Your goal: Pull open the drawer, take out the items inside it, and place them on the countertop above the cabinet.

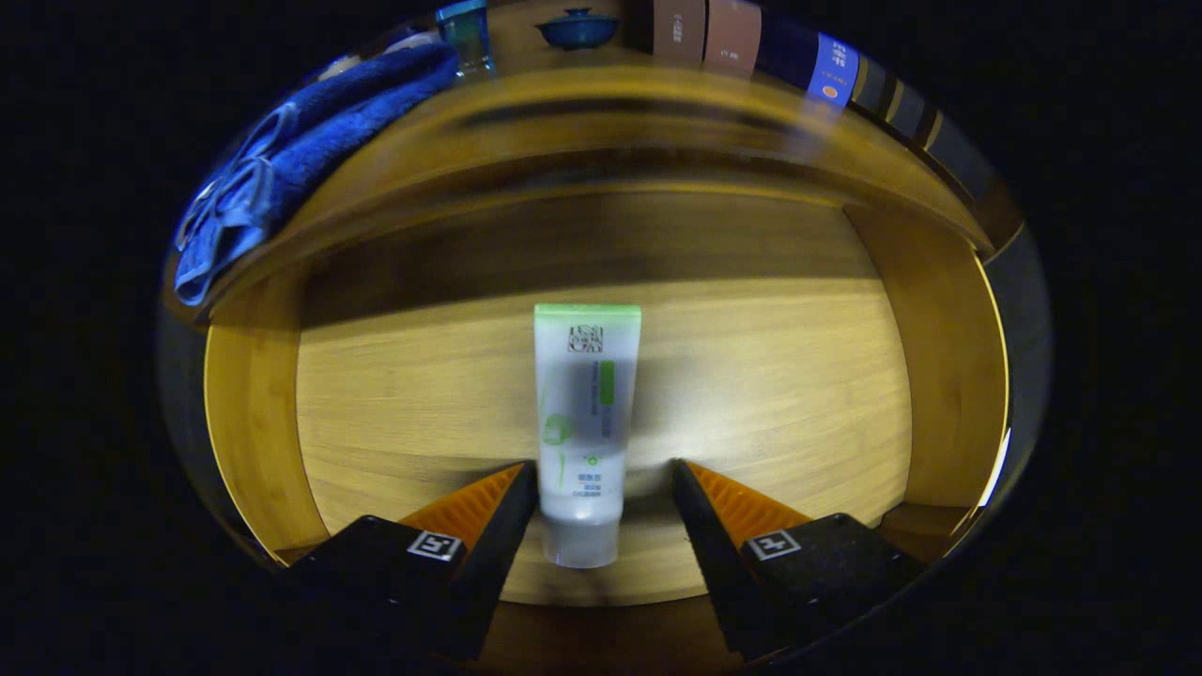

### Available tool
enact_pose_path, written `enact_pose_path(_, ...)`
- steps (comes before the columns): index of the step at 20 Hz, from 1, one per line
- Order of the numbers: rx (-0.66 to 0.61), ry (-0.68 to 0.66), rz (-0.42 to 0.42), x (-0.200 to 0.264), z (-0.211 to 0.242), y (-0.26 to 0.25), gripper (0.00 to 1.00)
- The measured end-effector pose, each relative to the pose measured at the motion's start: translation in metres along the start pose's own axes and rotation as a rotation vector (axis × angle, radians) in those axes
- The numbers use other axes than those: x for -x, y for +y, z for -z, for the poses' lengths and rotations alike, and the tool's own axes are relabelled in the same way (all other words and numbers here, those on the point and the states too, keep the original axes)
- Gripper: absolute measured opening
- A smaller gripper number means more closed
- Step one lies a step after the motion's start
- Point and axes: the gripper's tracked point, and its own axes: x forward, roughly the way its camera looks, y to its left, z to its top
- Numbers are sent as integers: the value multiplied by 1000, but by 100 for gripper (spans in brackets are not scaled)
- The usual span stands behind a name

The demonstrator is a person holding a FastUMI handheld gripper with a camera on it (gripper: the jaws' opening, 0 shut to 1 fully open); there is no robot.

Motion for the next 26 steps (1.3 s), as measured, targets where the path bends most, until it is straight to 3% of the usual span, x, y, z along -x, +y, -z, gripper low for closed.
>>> enact_pose_path(3, 15, 9, -4, -1, 3, 2, 88)
enact_pose_path(6, 27, -8, -5, -2, 1, 5, 53)
enact_pose_path(10, 25, -18, -18, 0, 1, 5, 46)
enact_pose_path(14, -2, -59, -61, 13, -4, 7, 46)
enact_pose_path(22, -46, -195, -136, 90, 5, -3, 46)
enact_pose_path(26, -61, -304, -150, 127, -15, -11, 46)
